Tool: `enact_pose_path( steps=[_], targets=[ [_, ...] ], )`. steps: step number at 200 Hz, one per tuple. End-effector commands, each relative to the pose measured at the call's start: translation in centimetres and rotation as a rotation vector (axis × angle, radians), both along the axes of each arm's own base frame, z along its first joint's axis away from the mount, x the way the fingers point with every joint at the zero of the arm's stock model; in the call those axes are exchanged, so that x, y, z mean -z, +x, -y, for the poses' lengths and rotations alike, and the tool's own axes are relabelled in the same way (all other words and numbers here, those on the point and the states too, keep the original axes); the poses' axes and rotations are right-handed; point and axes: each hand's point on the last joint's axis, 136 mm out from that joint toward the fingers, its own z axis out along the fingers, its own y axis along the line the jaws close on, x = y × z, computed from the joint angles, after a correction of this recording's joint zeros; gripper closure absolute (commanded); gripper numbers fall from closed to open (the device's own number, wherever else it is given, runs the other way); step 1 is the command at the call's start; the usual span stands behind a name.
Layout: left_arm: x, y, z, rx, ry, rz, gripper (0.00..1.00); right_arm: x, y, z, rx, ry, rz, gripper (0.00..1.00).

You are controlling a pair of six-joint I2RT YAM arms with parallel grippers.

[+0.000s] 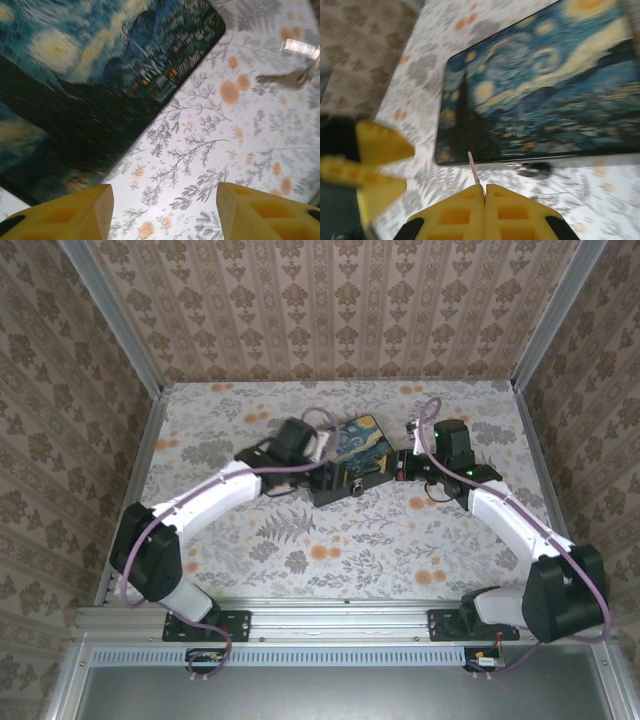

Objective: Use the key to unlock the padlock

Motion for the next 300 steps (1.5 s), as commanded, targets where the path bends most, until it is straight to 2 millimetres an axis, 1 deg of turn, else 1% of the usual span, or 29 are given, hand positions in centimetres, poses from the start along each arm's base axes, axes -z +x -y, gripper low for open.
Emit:
enact_pose_path(
  steps=[1,25,47,67,85,103,119,133,154,188,204,222,238,285,300],
  targets=[
    [0.2,1.4,-0.6,-0.328,0.079,0.125,0.41,0.9,-0.8,3.6,0.188,-0.075,-0.048,1.00],
    [1.7,1.1,1.8,-0.398,0.159,0.173,0.37,1.6,-1.3,5.8,0.273,-0.120,-0.095,1.00],
    [4.2,1.1,3.9,-0.457,0.183,0.151,0.36,2.0,-1.6,7.2,0.331,-0.125,-0.112,1.00],
    [6.4,1.4,4.9,-0.508,0.182,0.115,0.36,2.4,-2.0,8.9,0.385,-0.119,-0.132,1.00],
    [7.8,2.0,5.6,-0.534,0.183,0.100,0.36,2.5,-2.3,10.2,0.419,-0.106,-0.136,1.00],
    [8.7,2.8,6.9,-0.524,0.191,0.099,0.36,2.5,-2.4,10.8,0.426,-0.096,-0.136,1.00],
    [9.4,3.3,7.4,-0.537,0.211,0.096,0.36,2.5,-2.3,11.0,0.418,-0.096,-0.136,1.00],
    [10.2,3.6,7.3,-0.567,0.240,0.091,0.37,2.5,-2.2,10.9,0.402,-0.097,-0.136,1.00],
    [10.5,4.0,6.4,-0.622,0.293,0.109,0.39,2.3,-2.0,10.5,0.377,-0.093,-0.134,1.00],
    [10.7,4.2,5.1,-0.659,0.375,0.114,0.39,2.0,-1.8,10.4,0.370,-0.086,-0.129,1.00],
    [11.1,4.3,5.1,-0.662,0.372,0.112,0.39,2.0,-1.7,10.3,0.368,-0.078,-0.126,1.00],
    [12.0,4.8,5.0,-0.673,0.377,0.102,0.39,2.0,-1.6,10.2,0.367,-0.072,-0.128,1.00],
    [12.3,5.3,4.9,-0.690,0.385,0.118,0.40,1.9,-1.5,10.2,0.366,-0.072,-0.128,1.00],
    [13.0,6.8,4.9,-0.706,0.376,0.142,0.47,2.1,-1.4,9.9,0.348,-0.066,-0.136,1.00],
    [13.0,7.0,4.8,-0.706,0.381,0.153,0.52,2.3,-1.4,9.8,0.343,-0.058,-0.141,1.00]
  ],
)
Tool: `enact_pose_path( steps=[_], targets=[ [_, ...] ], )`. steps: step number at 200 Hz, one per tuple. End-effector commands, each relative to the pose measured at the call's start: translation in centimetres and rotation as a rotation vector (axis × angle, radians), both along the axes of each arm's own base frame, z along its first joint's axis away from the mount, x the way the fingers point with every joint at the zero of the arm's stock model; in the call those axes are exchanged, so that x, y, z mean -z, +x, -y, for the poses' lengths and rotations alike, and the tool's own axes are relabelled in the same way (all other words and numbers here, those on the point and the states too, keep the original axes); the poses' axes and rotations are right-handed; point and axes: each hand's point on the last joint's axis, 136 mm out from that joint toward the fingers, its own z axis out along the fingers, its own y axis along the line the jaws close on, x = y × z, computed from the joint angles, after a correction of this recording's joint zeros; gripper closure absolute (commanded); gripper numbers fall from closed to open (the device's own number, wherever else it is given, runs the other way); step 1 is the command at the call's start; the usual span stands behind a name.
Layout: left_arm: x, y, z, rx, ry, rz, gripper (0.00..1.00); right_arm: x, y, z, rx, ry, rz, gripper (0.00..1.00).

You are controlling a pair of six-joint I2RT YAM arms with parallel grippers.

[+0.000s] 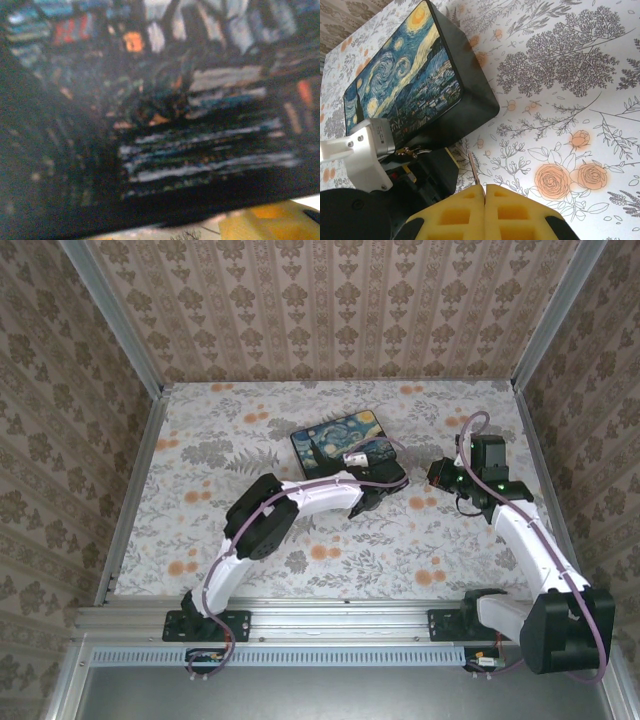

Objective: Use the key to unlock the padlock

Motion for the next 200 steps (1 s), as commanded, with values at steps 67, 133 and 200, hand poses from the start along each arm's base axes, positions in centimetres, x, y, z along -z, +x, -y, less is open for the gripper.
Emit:
enact_pose_path(
  steps=[67,133,200],
  targets=[
    [-1.4,1.5,-0.2,0.066,0.002,0.006,0.78,-0.6,-0.5,-2.1,-0.114,0.044,-0.004,1.00],
    [-6.5,-1.6,-1.8,0.250,-0.189,-0.226,0.84,0.7,-2.7,-4.5,-0.181,0.049,-0.045,1.00],
    [-11.2,-2.6,-4.0,0.349,-0.293,-0.317,0.62,1.1,-4.2,-6.0,-0.174,0.102,-0.018,1.00]
  ],
)
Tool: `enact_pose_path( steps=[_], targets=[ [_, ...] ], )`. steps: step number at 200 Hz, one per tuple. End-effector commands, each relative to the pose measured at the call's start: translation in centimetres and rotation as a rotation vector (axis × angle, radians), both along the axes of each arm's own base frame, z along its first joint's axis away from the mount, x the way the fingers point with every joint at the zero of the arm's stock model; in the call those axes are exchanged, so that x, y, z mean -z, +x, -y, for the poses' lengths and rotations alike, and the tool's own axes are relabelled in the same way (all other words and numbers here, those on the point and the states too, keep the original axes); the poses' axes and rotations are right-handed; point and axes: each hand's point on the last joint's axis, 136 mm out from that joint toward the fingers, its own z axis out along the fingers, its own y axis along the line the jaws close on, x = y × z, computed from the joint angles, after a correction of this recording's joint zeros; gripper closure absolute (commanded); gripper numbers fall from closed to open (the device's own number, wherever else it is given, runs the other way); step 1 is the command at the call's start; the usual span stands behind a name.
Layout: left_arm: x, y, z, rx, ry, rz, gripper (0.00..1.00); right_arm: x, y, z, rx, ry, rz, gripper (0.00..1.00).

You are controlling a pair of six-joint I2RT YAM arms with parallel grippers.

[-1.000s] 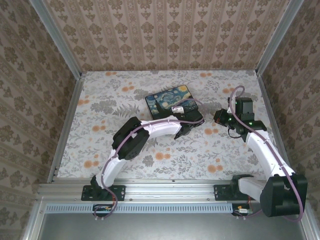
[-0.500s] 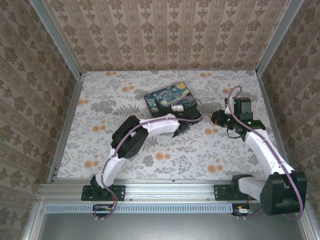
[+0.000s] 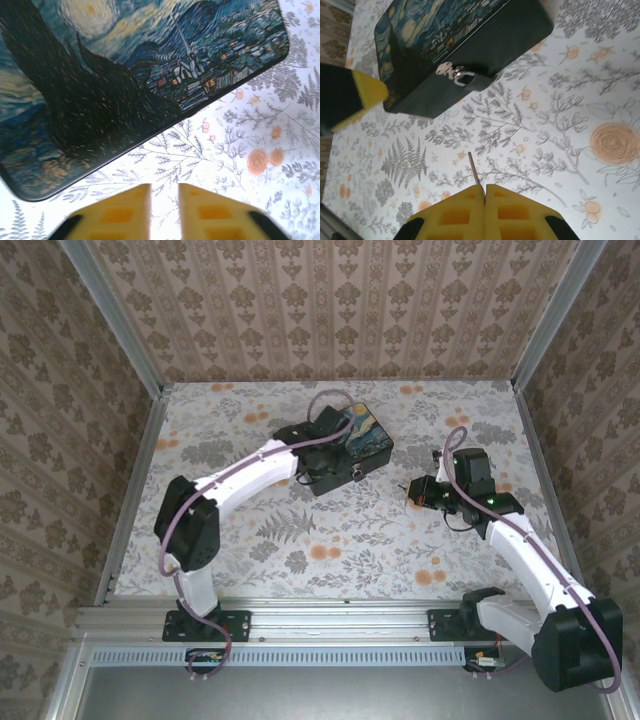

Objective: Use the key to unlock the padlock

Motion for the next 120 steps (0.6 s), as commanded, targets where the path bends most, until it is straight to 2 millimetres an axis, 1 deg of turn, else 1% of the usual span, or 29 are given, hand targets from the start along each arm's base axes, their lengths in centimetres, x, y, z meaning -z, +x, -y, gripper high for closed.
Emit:
enact_pose_path(
  steps=[1,9,23,30,33,40,59,76,93,101,120],
  targets=[
    [0.9,-2.2,-0.2,0.119,0.097,-0.047,0.60,0.2,0.0,-0.1,0.035,0.029,0.002,1.00],
    [1.4,-2.4,-0.1,0.121,0.161,-0.022,0.50,0.6,0.1,0.4,0.063,0.007,-0.005,1.00],
    [2.6,-2.5,0.4,0.079,0.239,0.007,0.41,1.0,0.5,1.8,0.120,-0.039,-0.019,1.00],
    [3.4,-2.5,0.5,0.045,0.270,0.019,0.38,0.9,0.7,2.7,0.151,-0.055,-0.023,1.00],
    [3.7,-2.5,0.6,0.030,0.275,0.022,0.33,0.8,0.8,3.0,0.163,-0.058,-0.024,1.00],
    [4.4,-2.2,0.7,0.001,0.289,0.036,0.26,0.5,1.0,3.6,0.183,-0.062,-0.024,1.00],
    [6.0,-0.9,1.5,-0.075,0.288,0.067,0.26,-0.6,1.8,4.8,0.221,-0.068,-0.010,1.00],
    [6.9,0.4,2.4,-0.125,0.299,0.119,0.27,-0.7,2.4,5.4,0.240,-0.078,-0.017,1.00],
    [7.4,1.6,3.3,-0.157,0.335,0.176,0.27,-0.5,2.9,5.4,0.246,-0.073,-0.023,1.00],
    [7.6,2.1,3.8,-0.166,0.333,0.195,0.27,-0.5,3.1,5.3,0.243,-0.065,-0.021,1.00],
    [8.1,2.9,4.3,-0.216,0.320,0.224,0.27,-0.3,3.5,4.9,0.230,-0.044,-0.023,1.00]
  ],
)
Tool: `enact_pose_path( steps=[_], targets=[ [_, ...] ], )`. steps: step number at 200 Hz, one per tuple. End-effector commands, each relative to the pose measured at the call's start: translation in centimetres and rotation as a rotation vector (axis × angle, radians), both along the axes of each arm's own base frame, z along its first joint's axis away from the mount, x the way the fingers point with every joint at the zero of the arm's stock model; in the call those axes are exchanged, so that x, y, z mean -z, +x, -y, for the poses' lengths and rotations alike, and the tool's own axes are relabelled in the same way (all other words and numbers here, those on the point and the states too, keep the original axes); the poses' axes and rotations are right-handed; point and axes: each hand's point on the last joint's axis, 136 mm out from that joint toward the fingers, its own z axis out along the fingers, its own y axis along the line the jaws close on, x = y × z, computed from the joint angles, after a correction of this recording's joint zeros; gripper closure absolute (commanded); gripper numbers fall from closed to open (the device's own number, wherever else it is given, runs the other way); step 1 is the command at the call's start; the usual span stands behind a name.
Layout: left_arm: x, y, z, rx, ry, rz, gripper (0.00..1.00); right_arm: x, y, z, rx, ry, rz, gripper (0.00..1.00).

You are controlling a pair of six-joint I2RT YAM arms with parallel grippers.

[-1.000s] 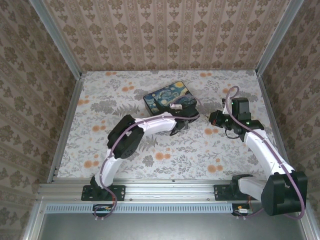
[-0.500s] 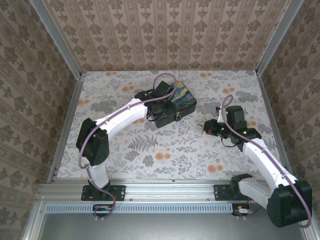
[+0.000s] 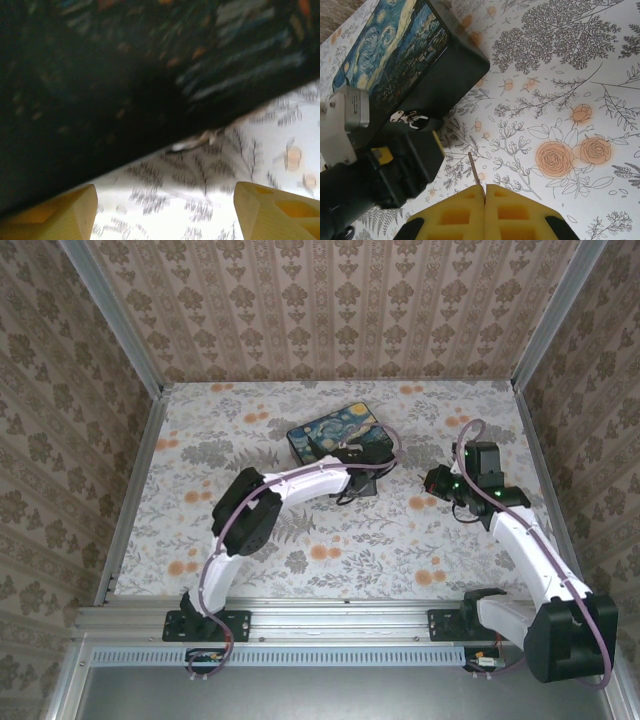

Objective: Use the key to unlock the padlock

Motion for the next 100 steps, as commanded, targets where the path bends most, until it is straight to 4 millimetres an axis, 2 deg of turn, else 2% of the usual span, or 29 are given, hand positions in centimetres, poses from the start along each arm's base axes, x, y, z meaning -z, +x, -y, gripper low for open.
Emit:
enact_pose_path(
  steps=[1,39,71,100],
  targets=[
    [-2.1,2.5,0.9,-0.095,-0.035,0.145,0.27,-0.6,0.9,-0.1,0.009,0.020,0.012,1.00],
    [-1.7,3.2,0.5,-0.203,0.017,0.203,0.32,-0.3,1.4,-0.7,-0.019,0.044,0.008,1.00],
    [-0.6,3.8,0.8,-0.234,0.018,0.216,0.39,-0.6,1.5,-0.9,-0.037,0.043,0.016,1.00],
    [-0.1,3.7,0.5,-0.257,0.043,0.210,0.41,-0.6,1.6,-1.0,-0.052,0.036,0.012,1.00]
  ],
)
